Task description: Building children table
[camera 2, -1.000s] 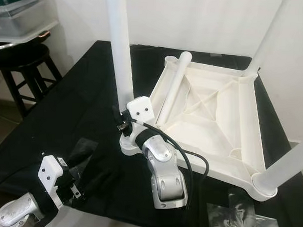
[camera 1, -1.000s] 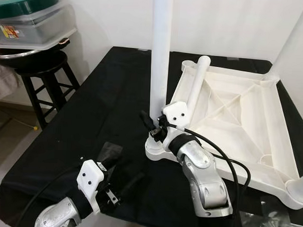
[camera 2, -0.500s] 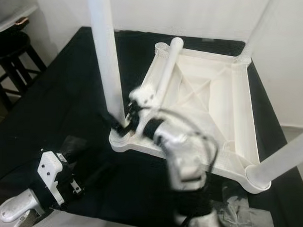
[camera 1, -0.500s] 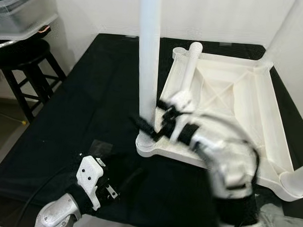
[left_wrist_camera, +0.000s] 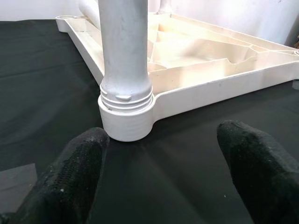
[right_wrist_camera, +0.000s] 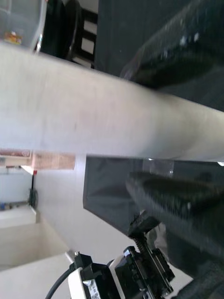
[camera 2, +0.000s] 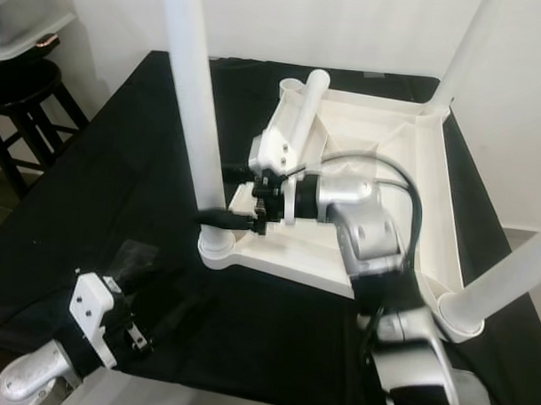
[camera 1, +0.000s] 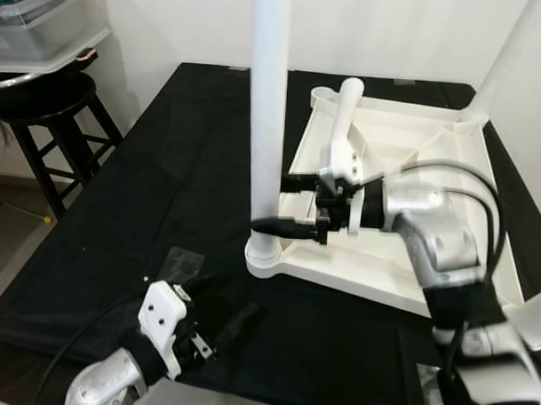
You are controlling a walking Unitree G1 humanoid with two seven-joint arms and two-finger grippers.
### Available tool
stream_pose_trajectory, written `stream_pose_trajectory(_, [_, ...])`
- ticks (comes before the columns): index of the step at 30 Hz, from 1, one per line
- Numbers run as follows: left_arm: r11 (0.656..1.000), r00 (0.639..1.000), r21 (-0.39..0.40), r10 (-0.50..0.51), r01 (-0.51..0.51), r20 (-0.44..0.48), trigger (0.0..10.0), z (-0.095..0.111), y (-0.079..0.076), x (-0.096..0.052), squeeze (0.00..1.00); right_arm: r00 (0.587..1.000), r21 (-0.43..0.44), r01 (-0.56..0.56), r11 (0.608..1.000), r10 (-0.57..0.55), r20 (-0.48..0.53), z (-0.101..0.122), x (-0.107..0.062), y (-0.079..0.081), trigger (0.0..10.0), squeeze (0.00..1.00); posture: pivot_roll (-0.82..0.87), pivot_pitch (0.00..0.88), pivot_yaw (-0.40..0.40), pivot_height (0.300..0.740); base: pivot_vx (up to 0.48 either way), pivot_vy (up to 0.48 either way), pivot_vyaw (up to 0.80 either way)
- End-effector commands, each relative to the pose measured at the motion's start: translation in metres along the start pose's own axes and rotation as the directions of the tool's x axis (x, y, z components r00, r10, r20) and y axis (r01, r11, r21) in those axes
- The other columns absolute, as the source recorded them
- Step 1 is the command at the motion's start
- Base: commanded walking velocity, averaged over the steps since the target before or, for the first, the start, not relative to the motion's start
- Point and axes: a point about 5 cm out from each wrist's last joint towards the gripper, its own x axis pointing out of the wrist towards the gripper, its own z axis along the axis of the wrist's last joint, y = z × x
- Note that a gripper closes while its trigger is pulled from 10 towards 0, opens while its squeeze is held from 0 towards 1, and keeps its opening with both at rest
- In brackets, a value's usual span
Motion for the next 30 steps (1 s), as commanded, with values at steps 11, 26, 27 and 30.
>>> stream_pose_trajectory(11, [1.0, 1.0, 0.027, -0.005, 0.006, -0.011, 10.0, 0.002, -0.003, -0.003, 0.0, 0.999, 0.094, 0.035, 0.995, -0.032, -0.034, -0.038, 0.012, 0.018, 0.0, 0.0, 0.02, 0.201, -0.004, 0.74, 0.0, 0.0, 0.0])
stream_pose_trajectory(26, [1.0, 1.0, 0.03, -0.008, 0.009, -0.016, 10.0, 0.005, 0.002, -0.004, 0.0, 0.644, 0.195, 0.763, 0.616, -0.703, -0.302, -0.08, 0.045, 0.082, 0.0, 0.0, 0.0, 0.227, 0.021, 0.74, 0.0, 0.0, 0.0])
stream_pose_trajectory(27, [1.0, 1.0, 0.03, -0.008, 0.009, -0.016, 10.0, 0.005, 0.002, -0.004, 0.0, 0.644, 0.195, 0.763, 0.616, -0.703, -0.302, -0.08, 0.045, 0.082, 0.0, 0.0, 0.0, 0.227, 0.021, 0.74, 0.0, 0.0, 0.0])
stream_pose_trajectory(30, [0.999, 1.0, 0.032, -0.003, 0.003, -0.016, 10.0, 0.005, 0.002, -0.004, 0.0, 0.636, 0.188, 0.769, 0.611, -0.705, -0.313, -0.077, 0.048, 0.085, 4.4, 0.0, 0.0, 0.224, 0.022, 0.74, 0.0, 0.0, 0.0])
